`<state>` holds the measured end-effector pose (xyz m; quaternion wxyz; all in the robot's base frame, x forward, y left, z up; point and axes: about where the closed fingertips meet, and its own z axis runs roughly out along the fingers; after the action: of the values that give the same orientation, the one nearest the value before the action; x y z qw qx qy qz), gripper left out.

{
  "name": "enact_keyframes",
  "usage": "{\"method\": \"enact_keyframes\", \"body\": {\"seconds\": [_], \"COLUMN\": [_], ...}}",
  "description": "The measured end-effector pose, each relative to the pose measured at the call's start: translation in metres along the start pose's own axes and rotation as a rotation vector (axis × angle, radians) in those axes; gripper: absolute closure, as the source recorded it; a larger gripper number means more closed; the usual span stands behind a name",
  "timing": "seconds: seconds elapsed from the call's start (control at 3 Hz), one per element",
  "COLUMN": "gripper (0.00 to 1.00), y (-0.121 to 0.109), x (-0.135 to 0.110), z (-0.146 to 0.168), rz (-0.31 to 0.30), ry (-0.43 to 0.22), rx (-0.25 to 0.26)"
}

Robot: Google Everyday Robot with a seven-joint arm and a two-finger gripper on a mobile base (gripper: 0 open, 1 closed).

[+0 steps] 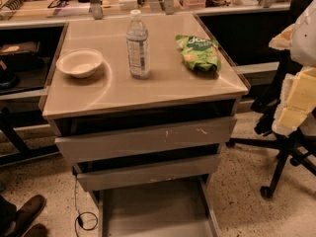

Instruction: Place blue plastic bottle into bottom drawer

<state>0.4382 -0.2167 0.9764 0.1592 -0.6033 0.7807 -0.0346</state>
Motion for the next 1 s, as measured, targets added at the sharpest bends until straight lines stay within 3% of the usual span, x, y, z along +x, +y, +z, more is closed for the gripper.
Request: {"method": "enact_keyframes", "body": {"seconds": [0.33,0.67,1.0], "gripper": [0.0,0.0,0.0], "y": [-0.001,-0.025,-0.074], "x": [0.0,-0.004,-0.018], "z": [-0.001,0.004,0.017], "rz": [0.001,0.077,0.204], "ry": [-0.001,-0.047,-0.101], "rx": [0.004,0.02,0.024]}}
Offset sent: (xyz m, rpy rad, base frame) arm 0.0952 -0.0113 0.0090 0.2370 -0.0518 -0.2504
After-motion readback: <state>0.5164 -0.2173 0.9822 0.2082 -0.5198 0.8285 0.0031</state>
